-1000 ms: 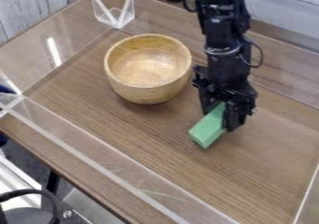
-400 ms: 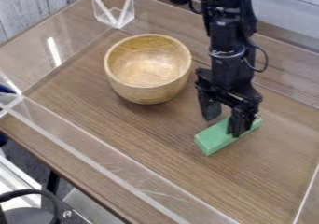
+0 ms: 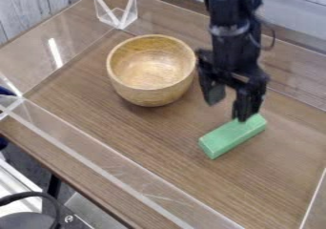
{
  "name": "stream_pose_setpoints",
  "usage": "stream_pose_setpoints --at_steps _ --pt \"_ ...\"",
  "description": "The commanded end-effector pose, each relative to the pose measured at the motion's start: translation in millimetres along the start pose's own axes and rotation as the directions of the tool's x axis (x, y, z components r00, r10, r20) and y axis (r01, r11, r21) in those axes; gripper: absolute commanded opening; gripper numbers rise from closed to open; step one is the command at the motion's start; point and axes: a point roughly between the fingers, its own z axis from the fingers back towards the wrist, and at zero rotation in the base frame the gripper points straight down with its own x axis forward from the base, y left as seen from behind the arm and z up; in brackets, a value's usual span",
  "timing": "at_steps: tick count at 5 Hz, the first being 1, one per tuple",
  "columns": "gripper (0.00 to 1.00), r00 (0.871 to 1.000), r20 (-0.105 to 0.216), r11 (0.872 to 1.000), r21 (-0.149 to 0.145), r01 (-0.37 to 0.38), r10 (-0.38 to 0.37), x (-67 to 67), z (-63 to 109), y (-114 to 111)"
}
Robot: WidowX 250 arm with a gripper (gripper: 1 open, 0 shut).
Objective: Remove the green block from inside the brown bowl and put it on the table
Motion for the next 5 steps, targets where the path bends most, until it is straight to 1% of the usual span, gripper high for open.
stream_pose_setpoints --at_steps 1,2,3,5 --pt "1.00 0.997 0.074 0.998 0.063 -0.001 -0.004 6.7 41.9 -4" --pt "1.00 0.995 0.083 0.996 0.075 0.049 -0.055 3.8 44.4 -6" --pt "1.00 0.993 0.075 0.994 0.067 0.088 -0.093 6.2 31.1 -8" --pt "1.00 0.992 0.114 0.999 0.026 0.041 -0.044 23.4 14.9 -13"
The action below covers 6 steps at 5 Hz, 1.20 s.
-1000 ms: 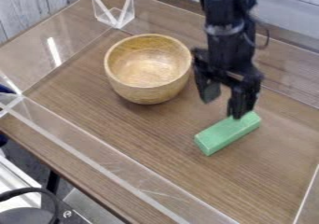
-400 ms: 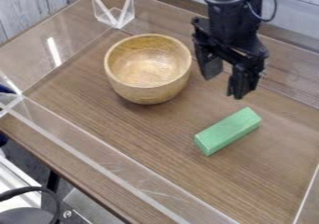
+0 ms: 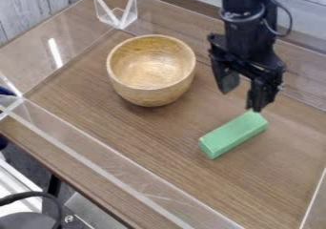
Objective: Remove the green block from inside the brown bowl and put it on the table
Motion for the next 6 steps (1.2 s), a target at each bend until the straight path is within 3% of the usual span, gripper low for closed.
stream_pose_setpoints --at_steps 1,3,4,5,6 --pt "1.00 0.998 0.067 1.000 -0.008 -0.007 0.007 18.3 2.4 -6" --pt "1.00 0.998 0.059 1.000 0.022 0.017 -0.019 15.5 -23.7 -6" --pt "1.00 0.999 0.048 0.999 0.036 -0.004 0.002 13.4 -41.6 -6" --pt "1.00 0.998 0.059 0.997 0.064 -0.036 0.032 13.1 -48.0 -5" --pt "1.00 0.998 0.017 0.996 0.065 -0.062 0.061 17.1 -43.1 -1"
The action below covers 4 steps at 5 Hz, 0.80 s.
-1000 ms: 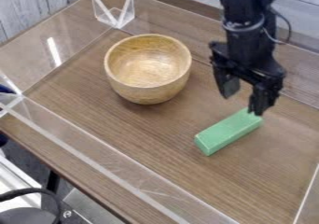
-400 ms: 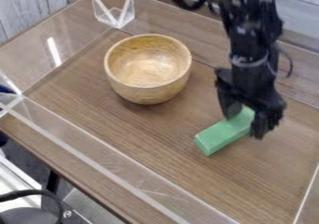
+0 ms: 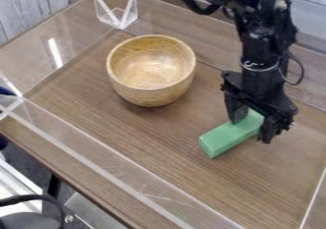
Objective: Remove the green block from inside the brown bowl and put it on the table
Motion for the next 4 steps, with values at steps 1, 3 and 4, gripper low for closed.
stream_pose_setpoints --at_steps 1,3,4 --pt "1.00 0.999 0.009 0.999 0.004 -0.035 0.035 15.0 16.2 6" --pt "1.00 1.000 0.004 0.999 -0.038 -0.016 0.016 24.2 0.1 13" --pt "0.00 0.999 0.029 1.000 -0.009 -0.030 0.030 27.5 -3.1 18"
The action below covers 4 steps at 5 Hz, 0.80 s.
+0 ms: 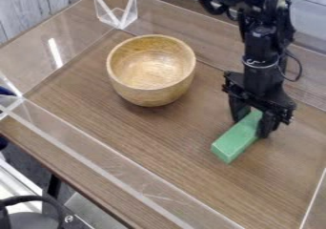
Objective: Remove the green block from inside the brown bowl and put it on the table
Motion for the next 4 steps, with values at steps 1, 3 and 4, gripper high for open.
stream_pose_setpoints --at_steps 1,3,4 --pt "0.00 0.997 0.072 0.999 0.039 -0.014 0.011 15.8 7.6 9" --pt "0.00 0.996 0.051 0.993 0.088 -0.075 0.070 12.8 4.6 24" --pt "0.00 0.992 0.033 0.988 0.091 -0.123 0.121 10.7 3.7 31"
